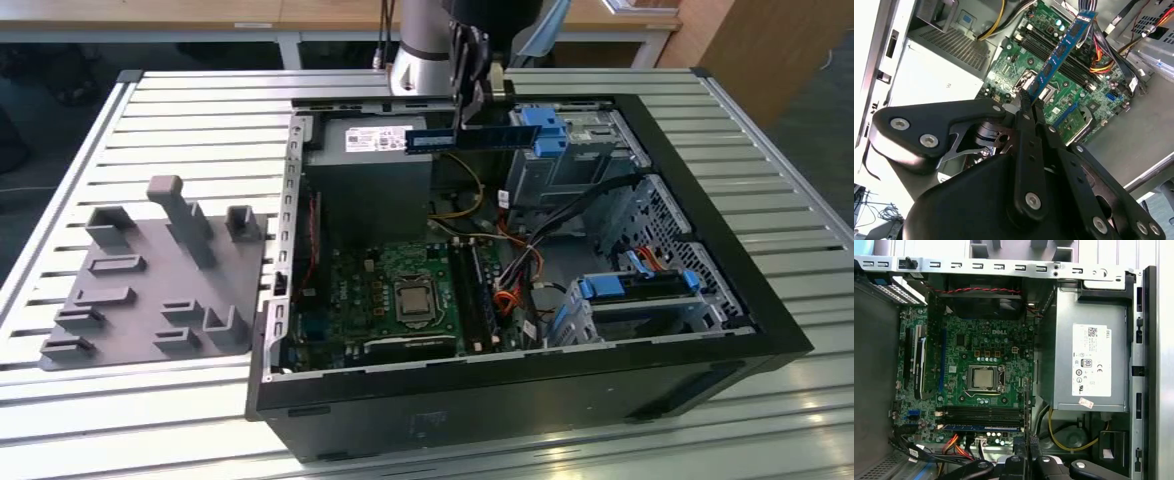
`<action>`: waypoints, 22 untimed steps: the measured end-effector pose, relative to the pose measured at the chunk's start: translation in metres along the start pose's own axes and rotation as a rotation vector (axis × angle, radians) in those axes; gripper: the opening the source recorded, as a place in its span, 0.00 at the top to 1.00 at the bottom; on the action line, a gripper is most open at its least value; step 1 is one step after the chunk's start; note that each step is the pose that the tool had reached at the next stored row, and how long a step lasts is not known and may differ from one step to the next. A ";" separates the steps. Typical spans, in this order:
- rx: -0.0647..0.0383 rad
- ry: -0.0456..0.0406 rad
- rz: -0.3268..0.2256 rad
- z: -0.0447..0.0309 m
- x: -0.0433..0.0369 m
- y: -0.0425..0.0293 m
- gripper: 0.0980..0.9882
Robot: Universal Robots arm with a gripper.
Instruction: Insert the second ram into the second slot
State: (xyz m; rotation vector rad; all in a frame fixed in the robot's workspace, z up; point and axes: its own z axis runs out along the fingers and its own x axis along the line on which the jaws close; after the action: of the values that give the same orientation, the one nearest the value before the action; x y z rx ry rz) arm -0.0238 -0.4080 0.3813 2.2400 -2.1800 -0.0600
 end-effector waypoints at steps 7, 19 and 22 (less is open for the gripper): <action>0.001 0.0016 0.038 0.0001 0.0035 0.0001 0.96; 0.005 0.0081 0.235 0.0005 0.0035 0.0001 0.96; 0.005 0.0098 0.284 0.0007 0.0035 0.0001 0.96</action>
State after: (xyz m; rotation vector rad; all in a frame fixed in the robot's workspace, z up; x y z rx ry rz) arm -0.0238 -0.4115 0.3806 1.9041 -2.4688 -0.0390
